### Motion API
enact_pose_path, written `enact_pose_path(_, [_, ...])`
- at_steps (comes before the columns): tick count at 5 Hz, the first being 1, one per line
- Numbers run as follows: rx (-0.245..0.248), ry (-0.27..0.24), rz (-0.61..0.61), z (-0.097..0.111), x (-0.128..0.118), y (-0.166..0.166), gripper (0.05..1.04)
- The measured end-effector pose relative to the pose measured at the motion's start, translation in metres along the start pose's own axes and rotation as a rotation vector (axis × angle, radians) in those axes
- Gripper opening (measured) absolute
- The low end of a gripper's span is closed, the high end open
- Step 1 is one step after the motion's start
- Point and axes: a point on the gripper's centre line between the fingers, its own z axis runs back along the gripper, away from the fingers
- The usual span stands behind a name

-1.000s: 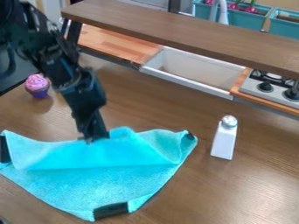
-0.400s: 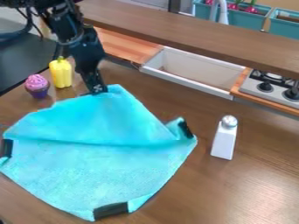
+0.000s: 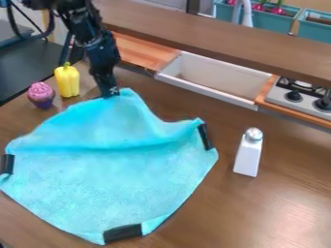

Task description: Unfold the cloth from the bottom right to the top left

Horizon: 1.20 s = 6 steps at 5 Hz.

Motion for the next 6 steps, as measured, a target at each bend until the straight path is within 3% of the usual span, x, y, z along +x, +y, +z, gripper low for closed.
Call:
enact_pose_path(2, [-0.002, 0.037, 0.029, -0.025, 0.006, 0.024, 0.049])
enact_pose_path(6, [0.075, 0.054, 0.126, -0.029, 0.001, 0.059, 0.062])
